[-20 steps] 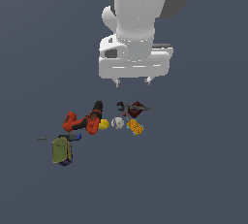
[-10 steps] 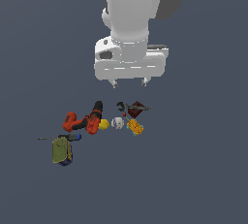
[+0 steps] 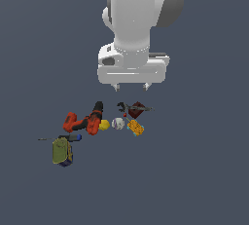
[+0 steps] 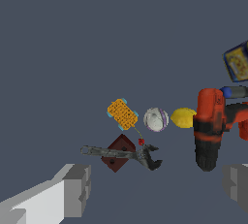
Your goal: Pick up a designated object from a clutter of objects.
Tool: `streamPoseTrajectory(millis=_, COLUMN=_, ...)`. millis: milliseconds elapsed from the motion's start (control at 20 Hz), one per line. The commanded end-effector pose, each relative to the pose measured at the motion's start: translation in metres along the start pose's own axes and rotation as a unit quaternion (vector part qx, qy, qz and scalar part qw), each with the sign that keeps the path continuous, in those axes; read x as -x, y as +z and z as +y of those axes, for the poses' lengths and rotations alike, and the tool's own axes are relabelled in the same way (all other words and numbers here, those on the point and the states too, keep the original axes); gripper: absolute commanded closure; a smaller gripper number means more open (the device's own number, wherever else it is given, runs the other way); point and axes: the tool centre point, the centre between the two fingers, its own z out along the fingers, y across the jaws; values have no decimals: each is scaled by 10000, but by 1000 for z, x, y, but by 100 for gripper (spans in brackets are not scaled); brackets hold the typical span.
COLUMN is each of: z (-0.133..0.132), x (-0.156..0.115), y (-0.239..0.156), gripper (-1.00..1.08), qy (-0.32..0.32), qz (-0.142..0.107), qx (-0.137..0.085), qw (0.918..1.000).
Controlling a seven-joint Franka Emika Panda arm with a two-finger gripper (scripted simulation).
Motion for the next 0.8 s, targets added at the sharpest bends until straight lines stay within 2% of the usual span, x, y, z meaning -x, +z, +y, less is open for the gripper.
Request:
streamPoseTrajectory(millis=0, z=-2, x=1, y=10, gripper=-92, qy=153, qz=-4, qx=10, qw=9999)
streamPoseTrajectory(millis=350, z=-8, x=8, y=49, gripper=-92, qy=778, qz=-10, qx=47, qw=9970)
streamPoseTrajectory(millis=750, z=-17, x=24, y=102, gripper=-92, qy=1649, qz=-9, qx=95, qw=9863)
